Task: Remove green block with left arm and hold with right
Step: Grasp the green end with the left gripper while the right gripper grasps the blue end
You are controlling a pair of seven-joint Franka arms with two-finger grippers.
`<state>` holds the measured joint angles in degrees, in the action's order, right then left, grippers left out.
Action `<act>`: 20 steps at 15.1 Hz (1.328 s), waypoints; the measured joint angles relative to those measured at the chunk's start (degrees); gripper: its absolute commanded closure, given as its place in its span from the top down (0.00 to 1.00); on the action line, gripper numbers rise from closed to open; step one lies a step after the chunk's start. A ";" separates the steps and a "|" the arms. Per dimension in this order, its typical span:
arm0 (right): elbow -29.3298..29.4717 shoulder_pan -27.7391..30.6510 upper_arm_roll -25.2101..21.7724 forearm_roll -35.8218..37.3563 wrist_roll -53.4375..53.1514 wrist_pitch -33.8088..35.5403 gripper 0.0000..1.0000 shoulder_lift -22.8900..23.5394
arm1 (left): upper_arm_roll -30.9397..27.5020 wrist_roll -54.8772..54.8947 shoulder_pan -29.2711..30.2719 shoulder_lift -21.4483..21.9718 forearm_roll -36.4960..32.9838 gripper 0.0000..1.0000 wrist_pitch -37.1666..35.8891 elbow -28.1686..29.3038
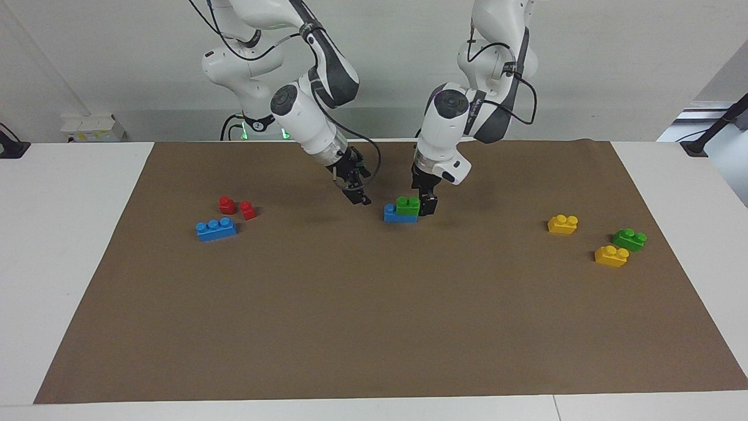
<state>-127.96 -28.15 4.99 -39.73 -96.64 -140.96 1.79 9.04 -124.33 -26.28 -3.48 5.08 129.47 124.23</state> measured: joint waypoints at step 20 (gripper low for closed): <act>0.15 -7.49 0.00 -8.30 2.79 -15.71 1.00 11.72 | -0.07 -2.47 -2.23 0.00 0.00 1.00 4.77 3.61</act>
<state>-127.81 -35.64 4.99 -48.03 -93.85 -156.67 13.51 8.97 -126.79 -28.52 -3.48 5.08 134.24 127.84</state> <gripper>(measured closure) 0.000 0.000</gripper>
